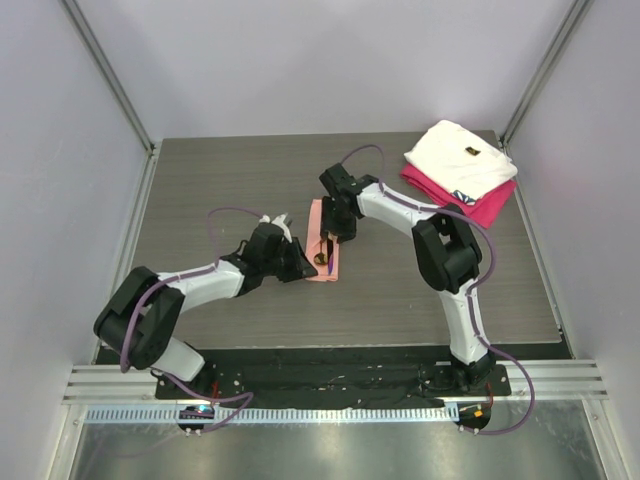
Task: Fold the napkin into a case and place the utensils inside
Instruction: Insert the knife into the folded napkin, then reset both arms
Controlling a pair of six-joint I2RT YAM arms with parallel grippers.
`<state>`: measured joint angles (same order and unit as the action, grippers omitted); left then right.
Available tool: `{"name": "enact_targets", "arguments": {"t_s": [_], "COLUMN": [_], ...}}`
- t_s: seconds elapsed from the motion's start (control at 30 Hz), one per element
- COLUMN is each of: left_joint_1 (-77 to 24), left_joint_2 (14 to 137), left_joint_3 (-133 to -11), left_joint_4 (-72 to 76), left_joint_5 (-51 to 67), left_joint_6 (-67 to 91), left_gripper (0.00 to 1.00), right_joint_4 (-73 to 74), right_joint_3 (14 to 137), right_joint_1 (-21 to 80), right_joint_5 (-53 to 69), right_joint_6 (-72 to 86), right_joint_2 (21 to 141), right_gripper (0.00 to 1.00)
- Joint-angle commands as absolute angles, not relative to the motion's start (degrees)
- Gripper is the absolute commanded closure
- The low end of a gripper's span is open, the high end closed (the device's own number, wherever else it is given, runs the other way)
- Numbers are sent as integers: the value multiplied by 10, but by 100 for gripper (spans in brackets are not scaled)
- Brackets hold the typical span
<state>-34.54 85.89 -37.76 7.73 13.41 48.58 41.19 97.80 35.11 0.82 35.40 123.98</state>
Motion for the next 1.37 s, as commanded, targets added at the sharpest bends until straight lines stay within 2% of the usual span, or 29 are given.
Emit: {"name": "enact_targets", "arguments": {"t_s": [0.0, 0.2, 0.37, 0.5, 0.6, 0.7, 0.8, 0.83, 0.93, 1.07, 1.2, 1.33], "left_joint_1": [-349, -349, -349, -349, -349, -349, -350, -351, -355, -358, -358, -358], "left_joint_2": [836, 834, 817, 791, 749, 690, 622, 605, 520, 393, 270, 207], "left_joint_3": [-397, -405, -405, -395, -372, -331, -288, -275, -208, -129, -117, -130], "left_joint_4": [60, 62, 53, 51, 56, 69, 98, 130, 211, 240, 184, 134], "left_joint_5": [125, 139, 159, 195, 209, 214, 214, 214, 198, 157, 129, 135], "left_joint_6": [475, 483, 482, 468, 453, 438, 444, 460, 504, 535, 536, 525], "left_gripper": [83, 84, 77, 70, 69, 69, 68, 68, 64, 57, 52, 48], "right_joint_4": [399, 388, 362, 307, 234, 153, 76, 33, -59, -109, -168, -221], "right_joint_3": [962, 928, 890, 805, 699, 574, 451, 386, 267, 197, 168, 151], "right_joint_1": [349, 349, 348, 349, 349, 348, 348, 349, 348, 348, 348, 349], "right_joint_5": [17, 24, 37, 36, 36, 34, 32, 23, 25, 25, 69, 98], "right_joint_6": [339, 331, 323, 305, 290, 278, 291, 317, 374, 439, 452, 480], "right_joint_2": [1178, 1160, 1134, 1039, 964, 840, 689, 620, 506, 441, 430, 416], "right_gripper": [49, 51, 55, 55, 55, 54, 47, 27, 1, 0, 0, 0]}}
